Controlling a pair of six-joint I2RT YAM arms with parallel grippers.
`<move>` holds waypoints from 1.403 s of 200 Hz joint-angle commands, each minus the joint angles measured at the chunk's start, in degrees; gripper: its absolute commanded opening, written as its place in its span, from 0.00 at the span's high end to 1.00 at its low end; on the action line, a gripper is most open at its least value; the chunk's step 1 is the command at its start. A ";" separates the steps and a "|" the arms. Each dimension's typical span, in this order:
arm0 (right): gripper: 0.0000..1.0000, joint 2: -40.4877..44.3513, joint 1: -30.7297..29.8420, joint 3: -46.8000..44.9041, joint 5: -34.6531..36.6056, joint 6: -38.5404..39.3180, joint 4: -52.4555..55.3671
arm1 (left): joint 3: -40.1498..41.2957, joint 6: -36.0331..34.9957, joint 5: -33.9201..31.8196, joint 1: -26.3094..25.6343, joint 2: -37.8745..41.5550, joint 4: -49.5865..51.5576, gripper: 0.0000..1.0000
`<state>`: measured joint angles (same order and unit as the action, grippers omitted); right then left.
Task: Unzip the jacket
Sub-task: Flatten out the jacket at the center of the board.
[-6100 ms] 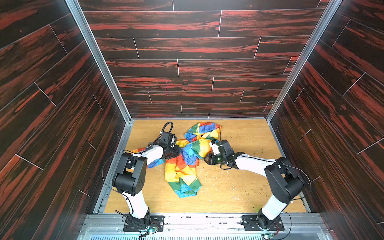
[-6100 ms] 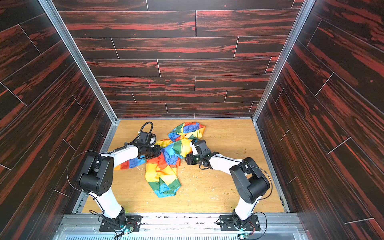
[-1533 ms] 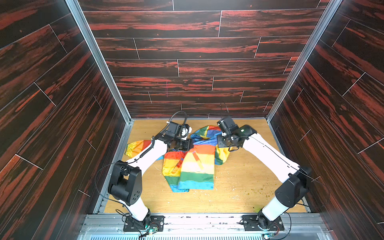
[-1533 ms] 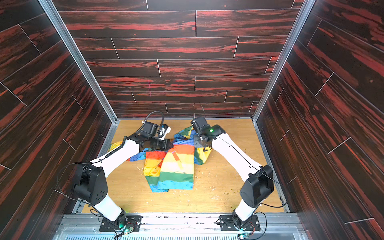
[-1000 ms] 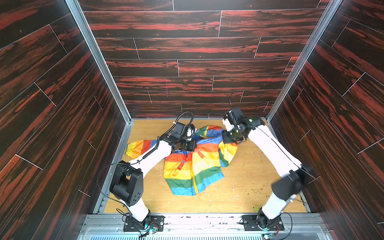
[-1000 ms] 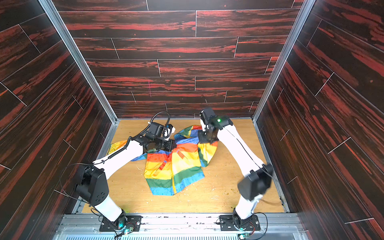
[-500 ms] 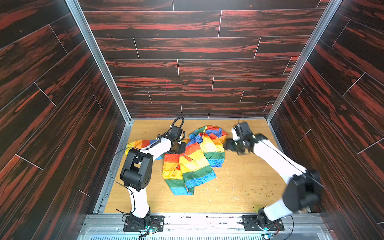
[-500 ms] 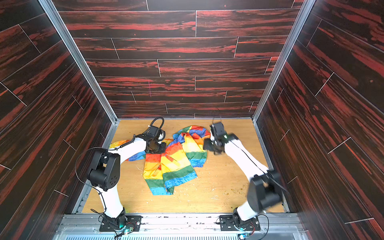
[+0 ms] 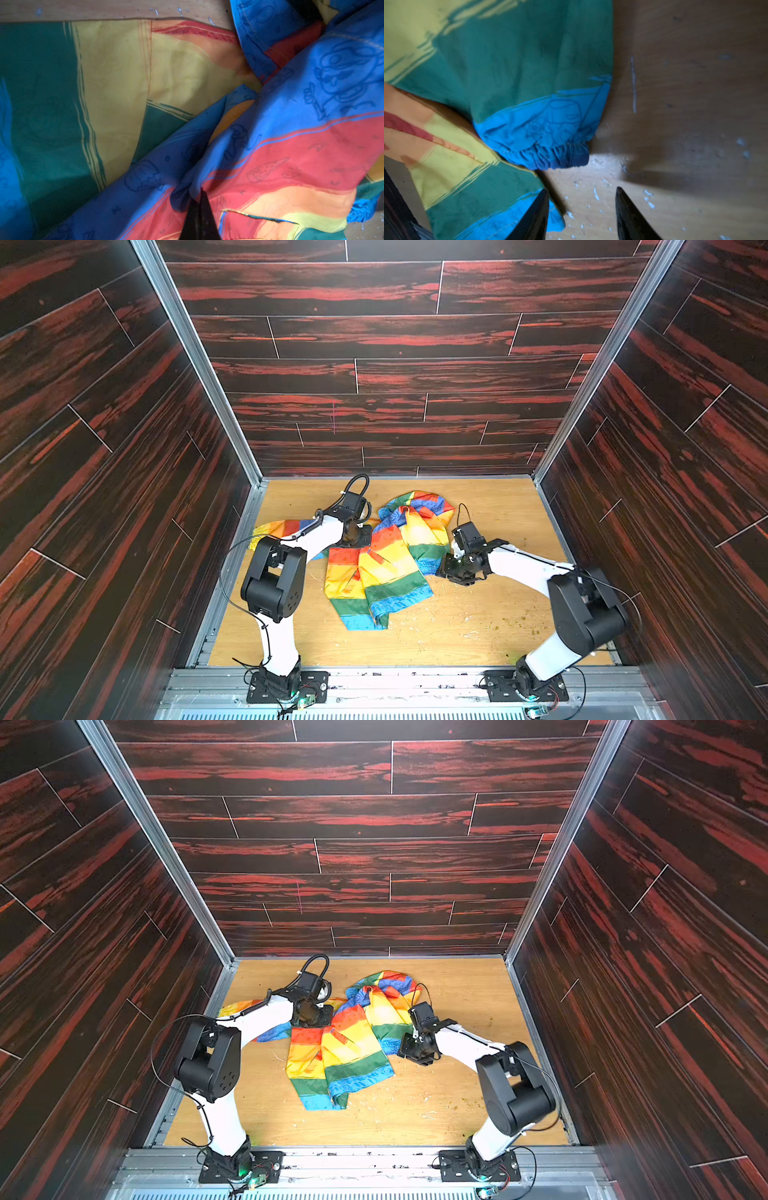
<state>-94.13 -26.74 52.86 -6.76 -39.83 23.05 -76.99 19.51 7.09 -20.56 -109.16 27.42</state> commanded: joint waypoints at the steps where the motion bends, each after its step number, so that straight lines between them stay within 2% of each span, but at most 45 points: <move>1: 0.47 -2.27 -0.33 1.84 -0.95 -1.18 -2.80 | -0.45 -0.35 0.56 0.25 0.89 0.92 1.00; 13: 0.45 -3.26 -0.33 2.10 -0.88 -1.28 -3.60 | -0.44 -0.38 0.65 0.27 0.97 0.95 1.00; 35: 0.37 -5.76 -0.33 3.97 -0.14 -0.88 -2.57 | -0.37 -0.35 0.82 0.27 1.15 0.84 1.00; 69: 0.37 -8.84 -0.32 5.27 1.31 -0.94 -0.69 | -0.18 -0.44 1.05 0.30 1.40 0.88 1.00; 102: 0.50 -11.55 -0.33 6.40 1.75 -0.49 0.33 | 0.02 -0.44 1.91 0.29 1.67 0.41 1.00; 138: 0.59 -14.37 -0.33 7.76 1.31 -0.02 -0.11 | 0.33 -0.61 2.33 0.25 1.85 0.40 1.00; 173: 0.86 -16.81 -0.33 8.49 1.13 0.37 -0.29 | 0.87 -0.70 2.49 0.25 2.29 0.31 1.00; 195: 1.00 -16.37 -0.33 8.42 1.69 0.30 -0.24 | 1.29 -0.70 2.50 0.25 2.62 0.14 1.00; 200: 1.00 -16.06 -0.33 8.39 2.00 0.28 -0.20 | 1.47 -0.70 2.49 0.25 2.68 0.09 1.00; 229: 1.00 -9.76 0.05 7.20 8.08 -0.43 2.55 | 2.04 -1.49 4.20 0.13 3.80 -0.26 1.00; 258: 1.00 6.43 3.53 3.77 15.82 -1.74 8.30 | 2.38 -4.51 6.62 -2.92 8.46 1.39 1.00; 280: 1.00 17.44 9.35 2.88 19.09 -1.32 14.53 | 2.87 -5.38 9.85 -5.58 12.31 1.46 1.00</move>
<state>-88.73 -22.31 55.79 4.80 -40.69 29.04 -74.52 16.58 12.16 -22.94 -103.68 27.64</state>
